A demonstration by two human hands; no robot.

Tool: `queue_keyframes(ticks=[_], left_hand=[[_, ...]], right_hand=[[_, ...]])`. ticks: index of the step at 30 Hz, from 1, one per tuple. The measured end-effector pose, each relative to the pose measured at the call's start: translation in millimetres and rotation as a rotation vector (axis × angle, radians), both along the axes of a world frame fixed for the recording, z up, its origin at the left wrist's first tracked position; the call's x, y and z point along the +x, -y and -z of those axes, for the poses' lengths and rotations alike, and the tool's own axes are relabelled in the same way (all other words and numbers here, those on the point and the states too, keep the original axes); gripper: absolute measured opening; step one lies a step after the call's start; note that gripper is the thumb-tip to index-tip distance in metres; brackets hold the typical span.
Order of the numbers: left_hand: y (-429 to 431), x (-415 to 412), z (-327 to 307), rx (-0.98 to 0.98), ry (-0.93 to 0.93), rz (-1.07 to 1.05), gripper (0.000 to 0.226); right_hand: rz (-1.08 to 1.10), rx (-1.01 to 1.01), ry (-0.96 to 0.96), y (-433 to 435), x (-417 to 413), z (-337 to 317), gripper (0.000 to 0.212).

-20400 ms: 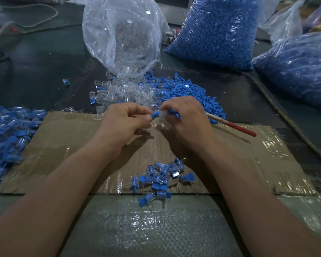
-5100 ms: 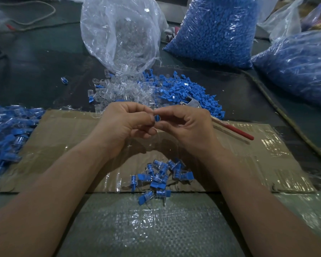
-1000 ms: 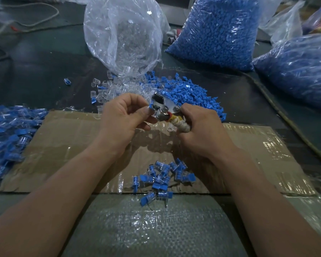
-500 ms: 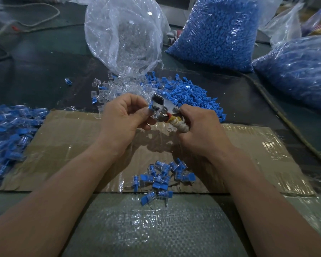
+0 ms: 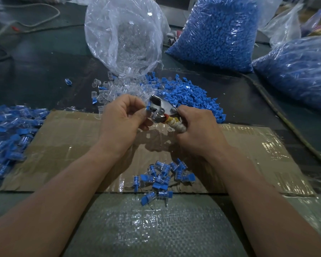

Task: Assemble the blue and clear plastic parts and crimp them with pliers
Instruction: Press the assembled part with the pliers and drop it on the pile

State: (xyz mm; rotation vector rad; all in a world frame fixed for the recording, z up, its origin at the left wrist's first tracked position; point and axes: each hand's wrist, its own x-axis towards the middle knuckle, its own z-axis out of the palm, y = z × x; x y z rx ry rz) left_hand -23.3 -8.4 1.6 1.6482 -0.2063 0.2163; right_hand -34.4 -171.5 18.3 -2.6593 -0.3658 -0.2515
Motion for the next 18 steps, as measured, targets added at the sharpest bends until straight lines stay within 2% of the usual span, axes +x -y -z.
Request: queue_keyframes(ticks=[8, 18], left_hand=[[-2.0, -1.1, -0.4, -0.027, 0.003, -0.006, 0.021], [-1.9, 2.1, 0.4, -0.055, -0.039, -0.019, 0.021]], right_hand=[[0.012, -0.005, -0.016, -3.1, -2.0, 0.9, 0.011], [0.055, -0.013, 0.036, 6.1, 1.9, 6.4, 0.021]])
